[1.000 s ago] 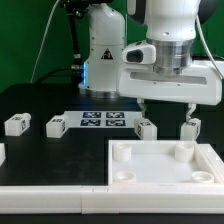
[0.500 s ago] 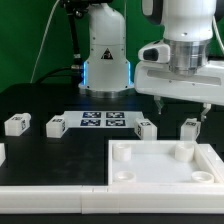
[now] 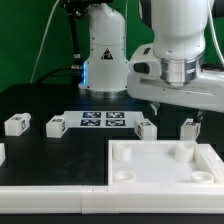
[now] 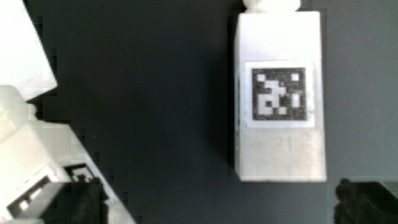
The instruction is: Assemble one leg
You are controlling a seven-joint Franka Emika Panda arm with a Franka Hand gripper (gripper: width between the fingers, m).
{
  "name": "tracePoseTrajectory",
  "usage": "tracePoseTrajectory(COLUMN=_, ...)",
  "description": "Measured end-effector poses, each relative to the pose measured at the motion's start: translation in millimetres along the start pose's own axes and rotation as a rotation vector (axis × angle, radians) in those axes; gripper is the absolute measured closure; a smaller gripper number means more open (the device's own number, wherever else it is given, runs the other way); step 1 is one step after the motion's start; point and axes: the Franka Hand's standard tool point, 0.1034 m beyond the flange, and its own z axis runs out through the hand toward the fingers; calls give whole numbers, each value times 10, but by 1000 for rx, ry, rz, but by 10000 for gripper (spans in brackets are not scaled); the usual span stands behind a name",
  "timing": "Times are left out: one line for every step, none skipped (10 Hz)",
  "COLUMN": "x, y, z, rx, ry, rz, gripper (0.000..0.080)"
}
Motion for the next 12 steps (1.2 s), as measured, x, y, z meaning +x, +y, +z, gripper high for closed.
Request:
tracePoseTrajectory(x=-12, y=1, z=10, rx=-5, ry=-130, rz=4, gripper=150)
tracePoseTrajectory(x=42, y=-36, z=-8, rx=-11, ry=-192, rz=9, gripper=150)
tracePoseTrajectory(x=10, y=-52, z=-11, rx=-22, ry=-258, rz=11, gripper=150)
tracePoseTrajectory(x=-24, y=-46, z=-7, rx=-33, ry=-340, rz=17, gripper=150)
tracePoseTrajectory(x=3, y=-73, z=4, rx=-37, ry=-374, rz=17, gripper=150)
tracePoseTrajectory(x=-4, y=-107, z=29, rx=-39, ry=-384, rz=21, gripper=150)
tracePoseTrajectory(x=-40, y=-154, z=51, rx=-41, ry=-376, rz=11, gripper=150)
tracePoseTrajectory(x=-59, y=-175, z=90, rx=-43, ry=-368, rz=6, gripper=150)
tracePoseTrajectory(x=-73, y=-190, z=127, rx=-44, ry=-362, rz=2, gripper=150)
tracePoseTrajectory(x=-84, y=-212, z=172, rx=-45, ry=-357, rz=-3, gripper=150)
tracePoseTrajectory(x=-89, y=-246, z=217, rx=-41, ry=-341, rz=-15, gripper=150)
tracePoseTrajectory(x=-96, y=-249, z=266, rx=-40, ry=-331, rz=-19, gripper=150)
